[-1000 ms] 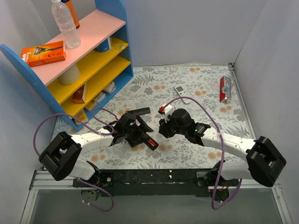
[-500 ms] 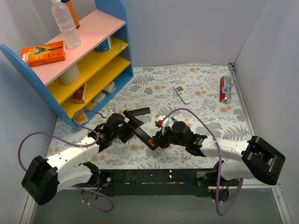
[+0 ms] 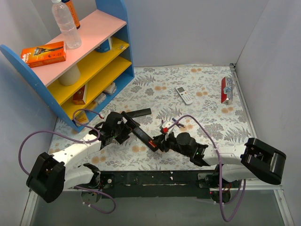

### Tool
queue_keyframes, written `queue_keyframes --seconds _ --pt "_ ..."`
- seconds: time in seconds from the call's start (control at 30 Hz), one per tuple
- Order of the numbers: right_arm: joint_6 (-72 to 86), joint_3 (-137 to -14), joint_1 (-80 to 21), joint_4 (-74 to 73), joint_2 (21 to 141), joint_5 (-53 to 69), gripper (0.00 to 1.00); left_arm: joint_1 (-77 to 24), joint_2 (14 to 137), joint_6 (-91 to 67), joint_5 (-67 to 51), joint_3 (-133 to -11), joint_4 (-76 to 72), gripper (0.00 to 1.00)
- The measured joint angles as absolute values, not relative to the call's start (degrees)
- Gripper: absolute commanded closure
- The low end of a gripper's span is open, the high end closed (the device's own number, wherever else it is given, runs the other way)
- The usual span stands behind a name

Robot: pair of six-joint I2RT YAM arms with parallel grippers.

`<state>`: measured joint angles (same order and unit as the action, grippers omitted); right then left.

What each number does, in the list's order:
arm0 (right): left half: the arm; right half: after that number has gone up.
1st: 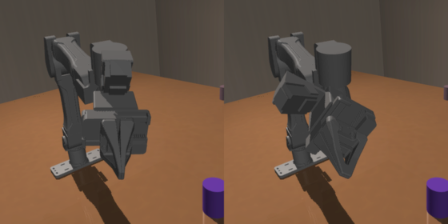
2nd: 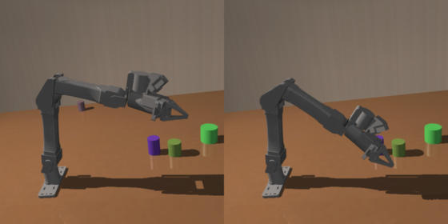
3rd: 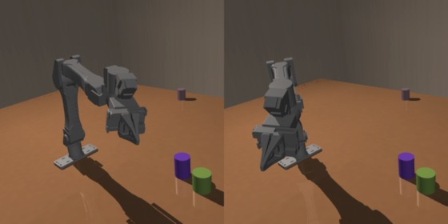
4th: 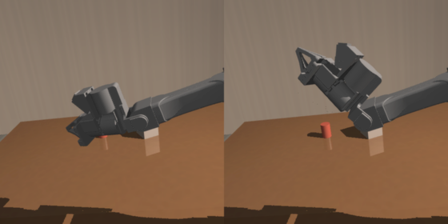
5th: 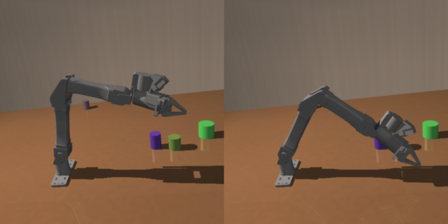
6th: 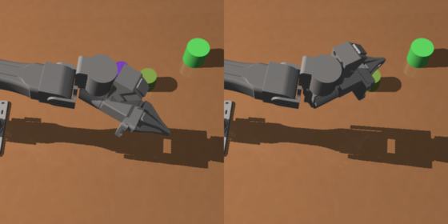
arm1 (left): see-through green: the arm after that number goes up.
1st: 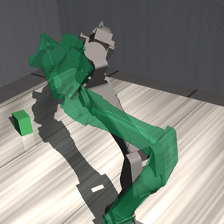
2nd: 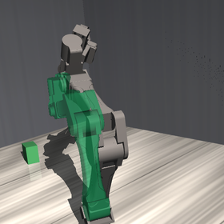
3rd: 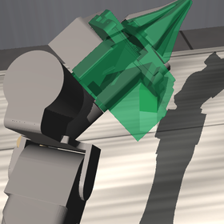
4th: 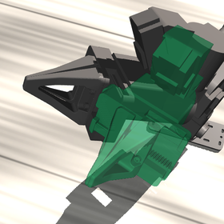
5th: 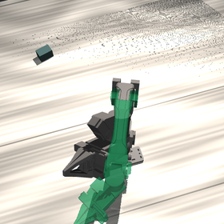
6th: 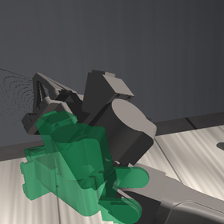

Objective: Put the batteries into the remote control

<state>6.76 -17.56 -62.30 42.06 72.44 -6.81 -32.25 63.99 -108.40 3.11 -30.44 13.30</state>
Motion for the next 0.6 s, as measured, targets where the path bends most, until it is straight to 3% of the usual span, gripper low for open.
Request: queue_keyframes --seconds 0.6 --pt "11.03 -17.32 -67.64 49.1 78.04 -19.64 0.99 -32.08 66.98 -108.38 -0.95 -29.74 10.35 0.03"
